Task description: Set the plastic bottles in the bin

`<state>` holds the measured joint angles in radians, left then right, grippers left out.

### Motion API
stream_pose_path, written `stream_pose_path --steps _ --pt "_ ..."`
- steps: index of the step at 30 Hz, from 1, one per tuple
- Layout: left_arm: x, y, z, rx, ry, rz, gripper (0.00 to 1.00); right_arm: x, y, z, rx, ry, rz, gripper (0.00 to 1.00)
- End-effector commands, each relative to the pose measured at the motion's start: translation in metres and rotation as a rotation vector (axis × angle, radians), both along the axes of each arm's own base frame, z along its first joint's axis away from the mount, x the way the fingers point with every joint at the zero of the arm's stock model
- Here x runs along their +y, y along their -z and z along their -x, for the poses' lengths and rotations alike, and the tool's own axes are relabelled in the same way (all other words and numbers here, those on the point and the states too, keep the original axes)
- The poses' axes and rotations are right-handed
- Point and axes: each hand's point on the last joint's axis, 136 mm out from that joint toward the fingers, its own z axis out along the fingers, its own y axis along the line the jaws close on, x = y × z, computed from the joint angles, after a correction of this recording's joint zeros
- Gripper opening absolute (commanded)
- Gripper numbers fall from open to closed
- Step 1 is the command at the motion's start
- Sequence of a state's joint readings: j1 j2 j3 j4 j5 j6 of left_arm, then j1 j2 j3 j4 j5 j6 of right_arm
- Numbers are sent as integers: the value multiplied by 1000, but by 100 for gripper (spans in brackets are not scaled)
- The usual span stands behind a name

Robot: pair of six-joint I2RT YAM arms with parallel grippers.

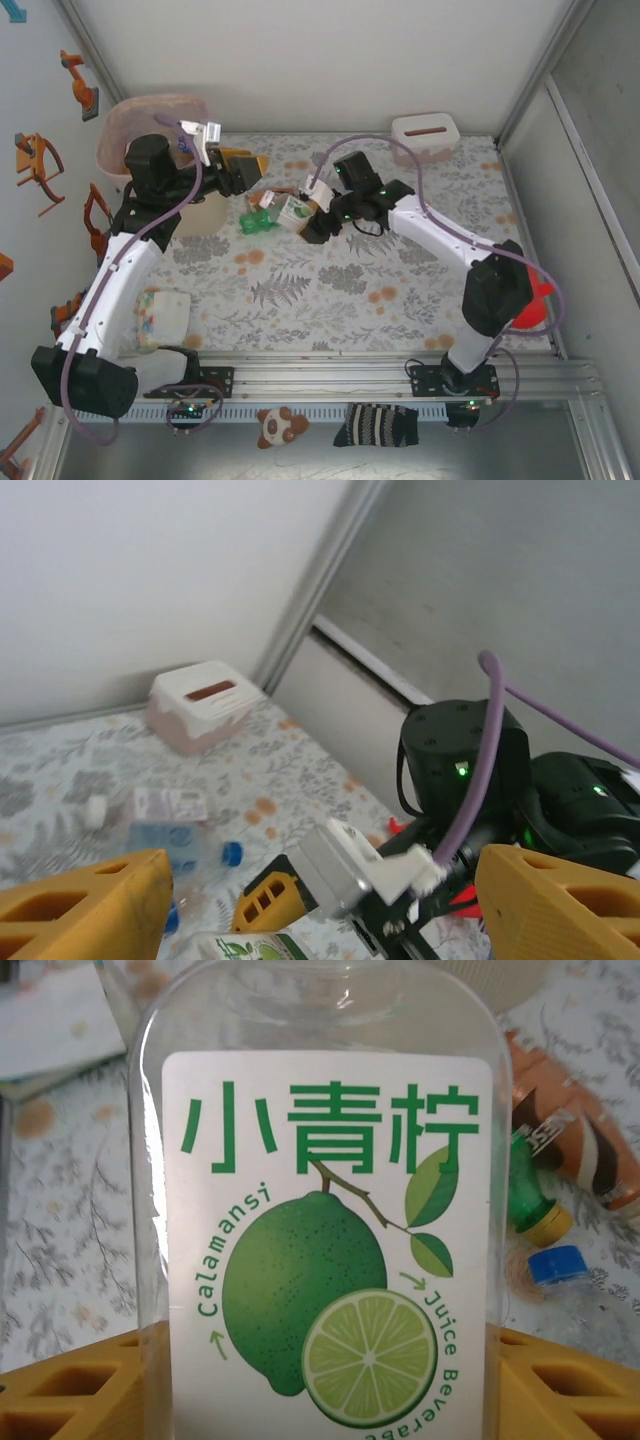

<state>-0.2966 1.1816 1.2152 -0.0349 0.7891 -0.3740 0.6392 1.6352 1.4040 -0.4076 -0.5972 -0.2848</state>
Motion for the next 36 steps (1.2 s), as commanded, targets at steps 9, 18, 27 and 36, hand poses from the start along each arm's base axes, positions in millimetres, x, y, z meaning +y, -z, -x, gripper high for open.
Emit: stream_pose_path --steps 9,18,27,36 --pt "-43 -78 69 -385 282 121 85 -24 -165 34 -146 -4 -466 58" --pt "-76 -94 98 -455 443 191 87 -40 -236 77 -215 -100 -647 59" --pt "-69 -113 95 -535 302 253 87 -53 -255 94 -249 -96 -690 58" --pt "-70 -118 93 -510 297 266 90 -56 -263 107 -264 -144 -714 58"
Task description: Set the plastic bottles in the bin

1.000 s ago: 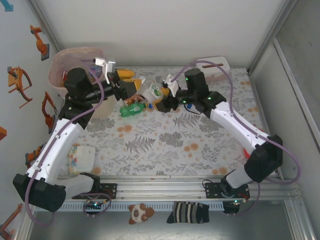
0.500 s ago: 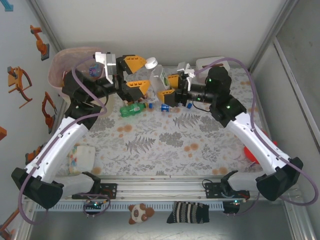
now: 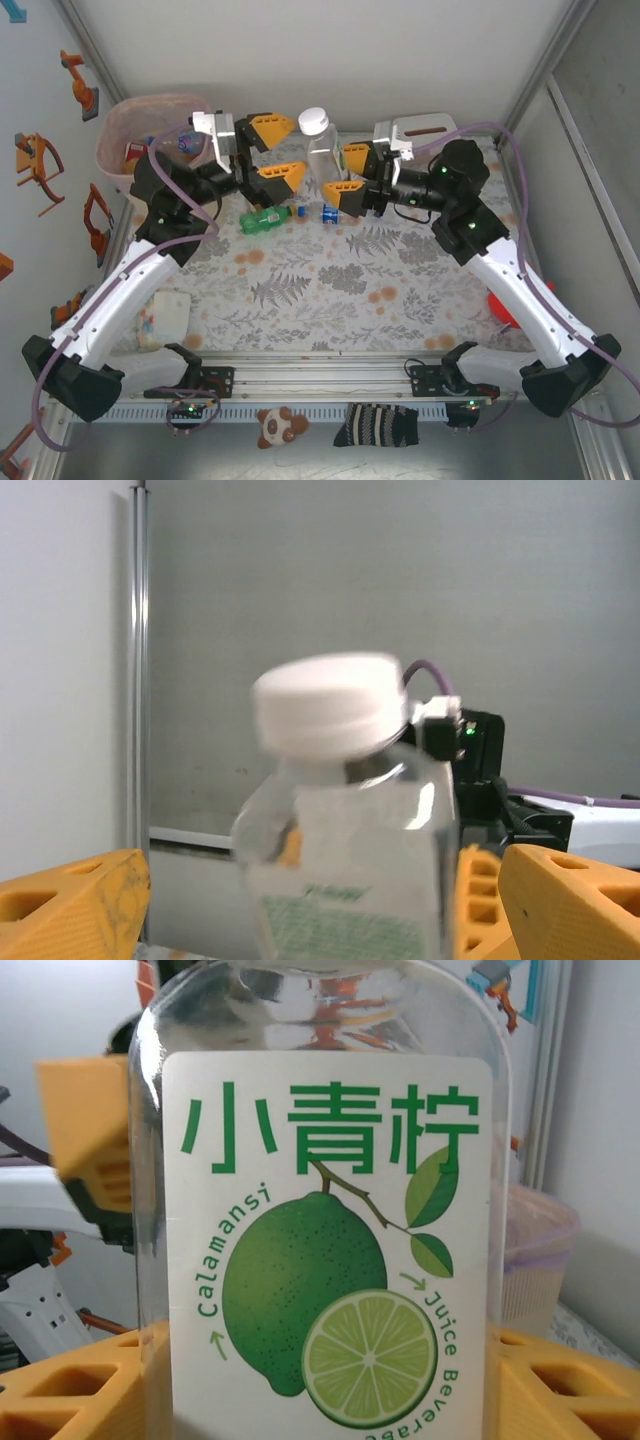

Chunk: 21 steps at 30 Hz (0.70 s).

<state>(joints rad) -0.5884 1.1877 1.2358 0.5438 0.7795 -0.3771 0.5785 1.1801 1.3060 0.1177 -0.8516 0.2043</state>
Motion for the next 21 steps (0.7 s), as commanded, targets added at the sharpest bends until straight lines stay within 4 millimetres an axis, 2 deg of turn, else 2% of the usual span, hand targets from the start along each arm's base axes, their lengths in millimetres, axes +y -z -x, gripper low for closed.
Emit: stream_pose_path --steps 1,6,11,13,16,21 --pt "-7 1 3 29 62 -17 90 -4 -24 19 -83 -57 -61 58" --pt "-28 5 25 34 263 -77 84 -3 -31 26 -90 -99 -78 58" --pt "-38 5 29 35 307 -91 77 -1 -29 27 -88 -110 -72 59" --pt "-39 5 30 37 318 -96 79 -1 -26 24 -85 -91 -63 58" --pt "-40 7 36 34 348 -108 86 -2 -22 16 -77 -39 -53 58" --pt "-40 11 42 34 378 -126 87 -6 -26 10 -83 15 -62 58"
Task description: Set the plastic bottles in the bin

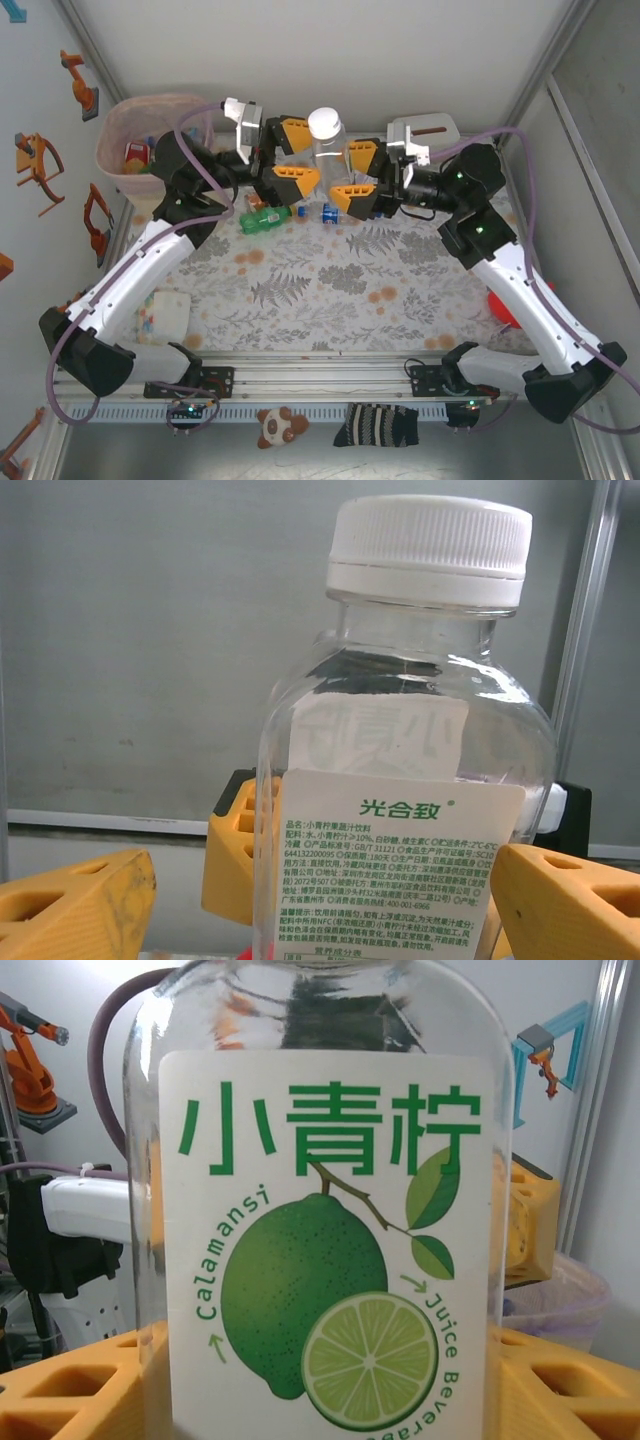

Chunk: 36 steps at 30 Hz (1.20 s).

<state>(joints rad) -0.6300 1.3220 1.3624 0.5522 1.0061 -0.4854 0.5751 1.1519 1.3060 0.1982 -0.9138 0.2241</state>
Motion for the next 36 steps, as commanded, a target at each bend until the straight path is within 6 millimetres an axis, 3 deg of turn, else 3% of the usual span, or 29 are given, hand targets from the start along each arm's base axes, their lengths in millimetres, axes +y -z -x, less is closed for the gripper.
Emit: stream_pose_path --steps 1,10,21,36 --pt "-8 8 22 -10 109 -44 87 0 -5 -11 -5 90 -18 58" --pt "-6 7 26 -23 113 -54 92 -9 -14 -7 -30 131 -37 58" --pt "-9 -3 21 -18 115 -24 92 2 3 0 9 26 18 58" --pt "-9 -7 16 -40 82 -5 65 -1 2 3 6 33 14 58"
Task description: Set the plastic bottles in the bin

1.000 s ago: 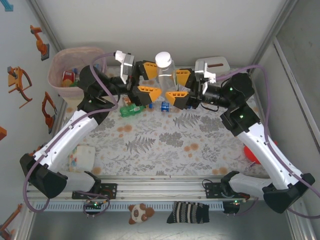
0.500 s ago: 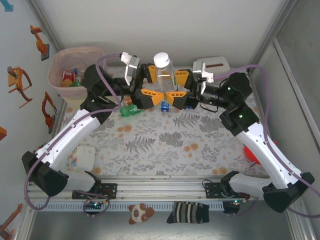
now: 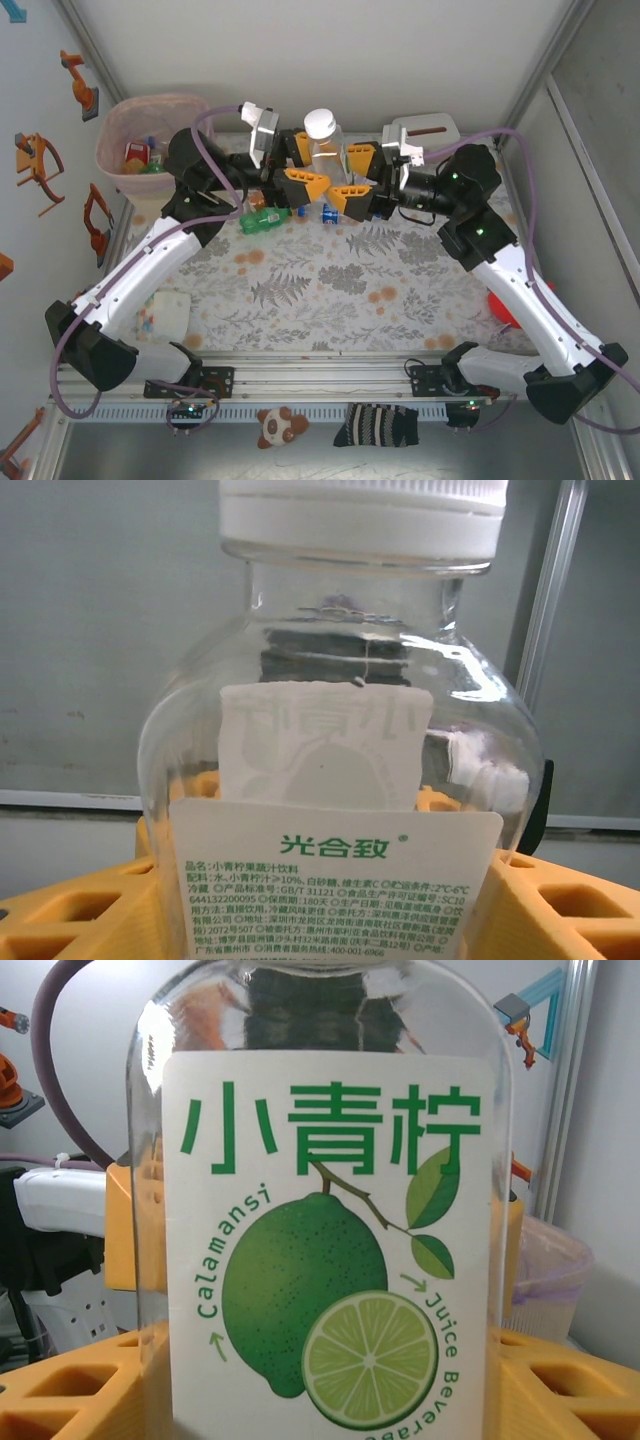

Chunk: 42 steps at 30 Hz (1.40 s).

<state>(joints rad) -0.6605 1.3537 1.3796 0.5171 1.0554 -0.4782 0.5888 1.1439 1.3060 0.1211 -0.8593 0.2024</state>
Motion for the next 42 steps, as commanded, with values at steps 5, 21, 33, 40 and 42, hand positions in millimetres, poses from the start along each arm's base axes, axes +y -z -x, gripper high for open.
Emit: stream_pose_path --steps 5,21,33,40,42 --pt "3 -17 4 -54 -11 38 65 -5 -8 6 -33 25 -17 75" --pt "86 24 -121 118 -798 -255 65 -28 21 -17 11 276 75 94" --pt "253 51 -209 597 -1399 -144 63 -25 28 -31 48 309 98 93" --pt "327 89 -239 1039 -1661 115 56 -28 28 -32 54 332 94 91" --pt "342 104 -244 1180 -1705 166 56 -29 28 -30 57 333 96 91"
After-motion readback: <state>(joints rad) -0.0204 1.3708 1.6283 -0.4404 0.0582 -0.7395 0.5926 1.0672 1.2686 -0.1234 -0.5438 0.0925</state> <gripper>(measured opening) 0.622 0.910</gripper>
